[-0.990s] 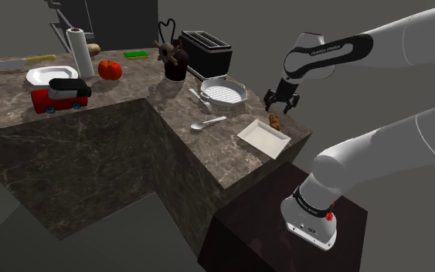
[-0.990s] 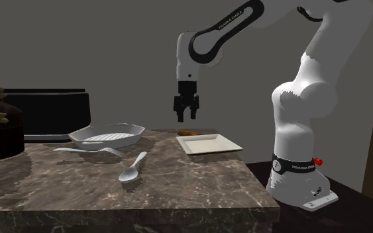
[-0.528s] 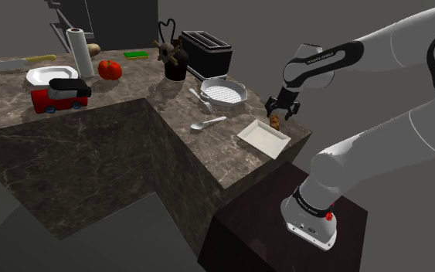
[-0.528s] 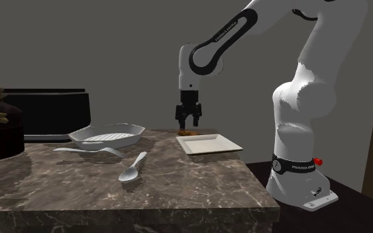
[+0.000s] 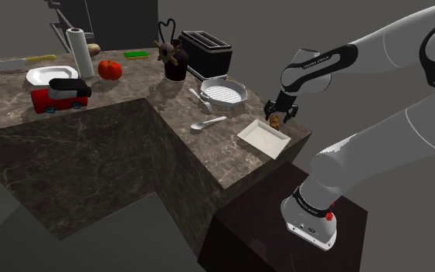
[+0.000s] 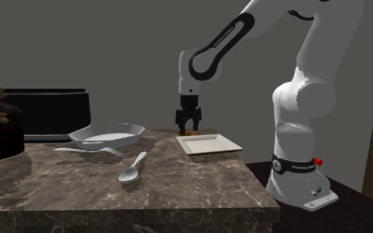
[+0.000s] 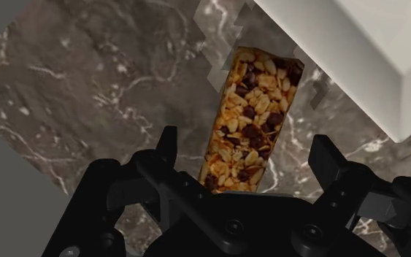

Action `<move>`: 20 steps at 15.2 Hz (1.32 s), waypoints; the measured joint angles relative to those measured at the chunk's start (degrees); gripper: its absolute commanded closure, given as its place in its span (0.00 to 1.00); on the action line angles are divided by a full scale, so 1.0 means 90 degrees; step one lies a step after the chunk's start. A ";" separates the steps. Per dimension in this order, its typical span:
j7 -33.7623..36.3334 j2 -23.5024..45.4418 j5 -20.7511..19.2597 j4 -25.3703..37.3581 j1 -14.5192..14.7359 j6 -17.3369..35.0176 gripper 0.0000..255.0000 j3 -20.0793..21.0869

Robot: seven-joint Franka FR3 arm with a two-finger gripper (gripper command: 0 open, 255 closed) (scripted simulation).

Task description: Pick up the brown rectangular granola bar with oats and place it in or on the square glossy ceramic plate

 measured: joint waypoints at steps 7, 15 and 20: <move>0.0000 0.0001 0.0000 -0.0001 0.0000 0.0001 1.00 0.0000; 0.0018 -0.0129 -0.0013 0.0089 -0.0010 -0.0213 1.00 0.0026; 0.0059 -0.0454 -0.0038 0.0306 -0.0035 -0.0751 1.00 0.0097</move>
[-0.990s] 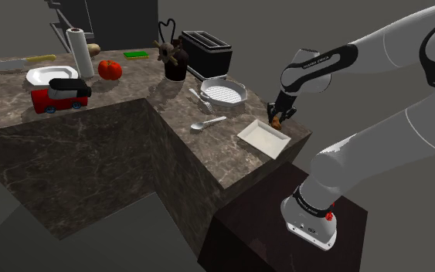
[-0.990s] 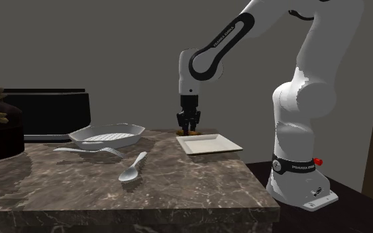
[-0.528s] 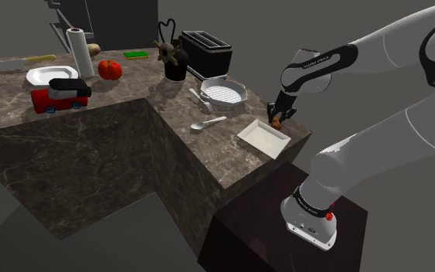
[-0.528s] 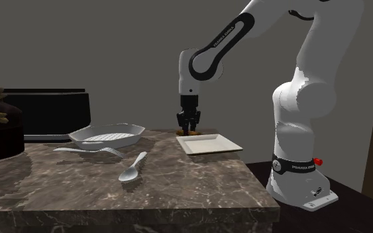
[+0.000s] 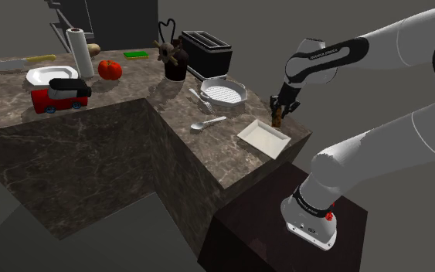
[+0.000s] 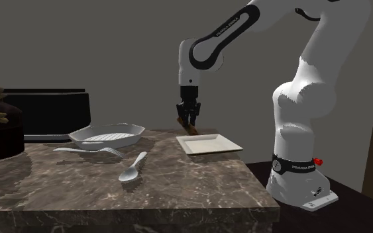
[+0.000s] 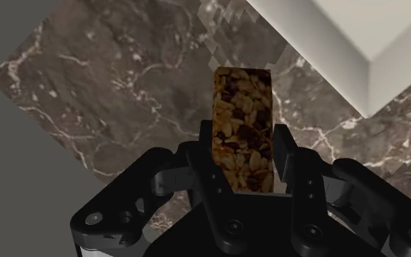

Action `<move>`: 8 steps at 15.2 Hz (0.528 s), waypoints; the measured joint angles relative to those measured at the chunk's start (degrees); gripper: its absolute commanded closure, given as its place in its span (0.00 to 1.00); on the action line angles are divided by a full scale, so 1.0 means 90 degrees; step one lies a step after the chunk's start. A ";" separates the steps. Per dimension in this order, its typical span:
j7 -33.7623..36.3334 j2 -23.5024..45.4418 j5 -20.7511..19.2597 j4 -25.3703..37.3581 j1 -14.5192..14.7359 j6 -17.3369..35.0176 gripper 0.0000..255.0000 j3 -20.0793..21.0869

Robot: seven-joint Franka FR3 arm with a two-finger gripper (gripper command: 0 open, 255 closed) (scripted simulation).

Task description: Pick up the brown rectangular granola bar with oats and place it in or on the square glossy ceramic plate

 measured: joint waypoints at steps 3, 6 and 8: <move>0.0025 -0.0149 0.0002 0.0153 -0.0002 -0.0301 1.00 0.0044; 0.0037 -0.0311 -0.0006 0.0272 -0.0016 -0.0582 1.00 0.0078; 0.0039 -0.0380 0.0001 0.0407 -0.0015 -0.0784 1.00 0.0099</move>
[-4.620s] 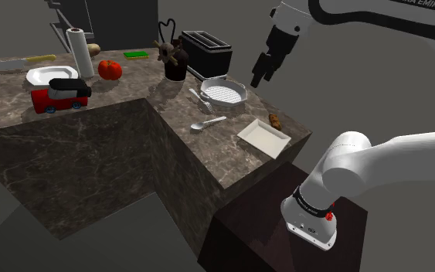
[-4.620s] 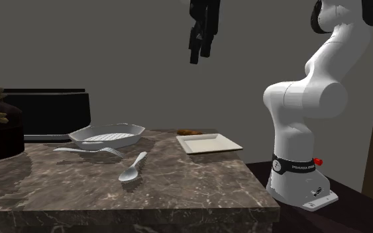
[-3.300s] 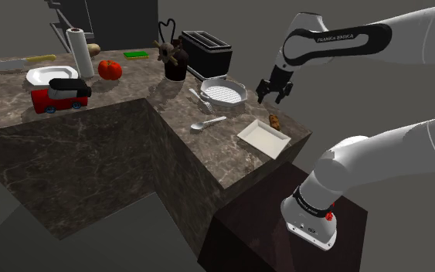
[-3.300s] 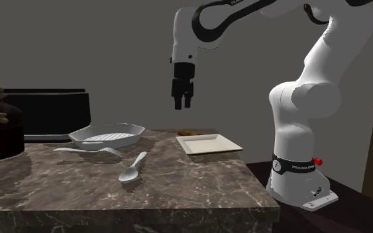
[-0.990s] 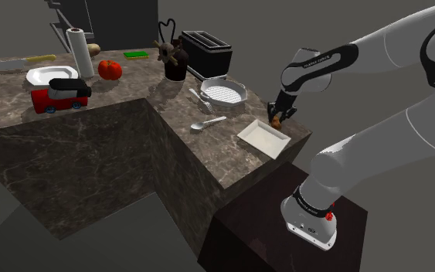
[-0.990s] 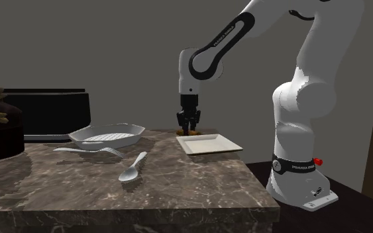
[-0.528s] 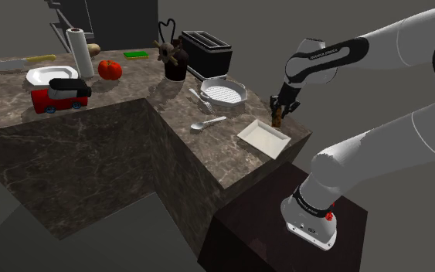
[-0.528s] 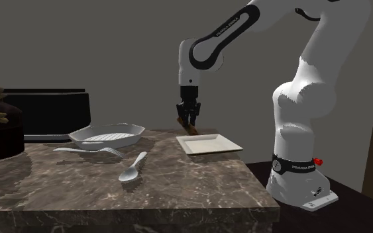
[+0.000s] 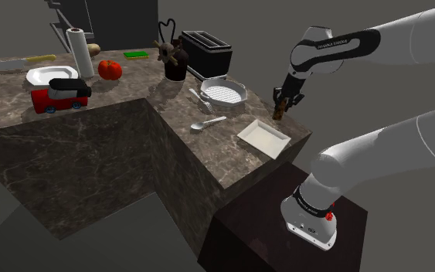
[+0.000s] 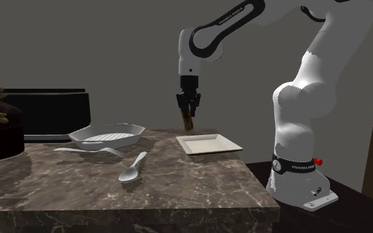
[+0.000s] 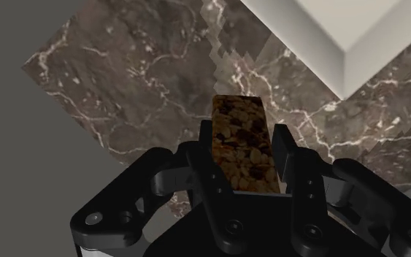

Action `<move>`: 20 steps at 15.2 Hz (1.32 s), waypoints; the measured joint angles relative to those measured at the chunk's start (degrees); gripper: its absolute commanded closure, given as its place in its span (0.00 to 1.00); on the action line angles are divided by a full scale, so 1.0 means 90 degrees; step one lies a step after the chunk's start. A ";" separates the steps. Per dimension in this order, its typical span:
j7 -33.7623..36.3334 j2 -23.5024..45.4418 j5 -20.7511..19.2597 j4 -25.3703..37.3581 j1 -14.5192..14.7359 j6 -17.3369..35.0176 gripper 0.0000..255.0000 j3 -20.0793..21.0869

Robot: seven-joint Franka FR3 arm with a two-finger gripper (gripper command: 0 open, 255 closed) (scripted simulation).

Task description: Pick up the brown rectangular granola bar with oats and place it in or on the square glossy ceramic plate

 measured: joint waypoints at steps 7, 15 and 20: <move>0.0548 -0.0894 0.0114 -0.0475 0.0127 -0.0442 1.00 0.0489; 0.1664 -0.2256 0.0718 -0.1312 0.0658 -0.0984 1.00 0.1496; 0.1714 -0.2260 0.0745 -0.1703 0.0683 -0.0602 1.00 0.1534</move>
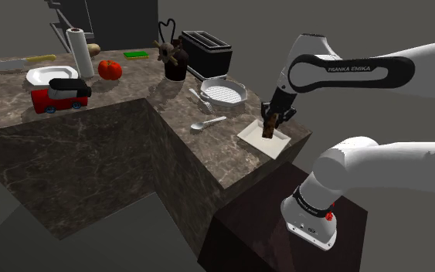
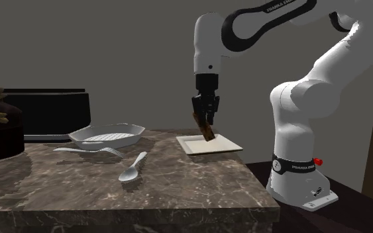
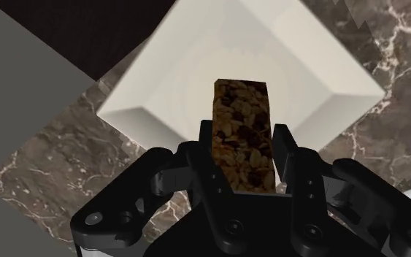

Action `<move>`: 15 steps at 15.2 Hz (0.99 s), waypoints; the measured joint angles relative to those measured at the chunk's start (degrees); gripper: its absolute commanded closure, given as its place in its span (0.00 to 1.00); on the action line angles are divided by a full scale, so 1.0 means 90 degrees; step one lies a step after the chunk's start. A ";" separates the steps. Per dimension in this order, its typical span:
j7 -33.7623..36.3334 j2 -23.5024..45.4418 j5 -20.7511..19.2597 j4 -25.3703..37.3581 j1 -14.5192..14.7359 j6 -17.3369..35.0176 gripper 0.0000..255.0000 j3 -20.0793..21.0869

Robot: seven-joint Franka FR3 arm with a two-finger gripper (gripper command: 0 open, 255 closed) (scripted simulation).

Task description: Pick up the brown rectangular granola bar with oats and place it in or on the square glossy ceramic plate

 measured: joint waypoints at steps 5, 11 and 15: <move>0.0004 0.0214 0.0000 -0.0311 0.0006 0.0547 1.00 -0.0003; 0.0008 0.0485 0.0004 -0.0599 0.0017 0.1092 1.00 -0.0005; 0.0002 0.0497 0.0003 -0.0614 0.0014 0.1128 1.00 -0.0009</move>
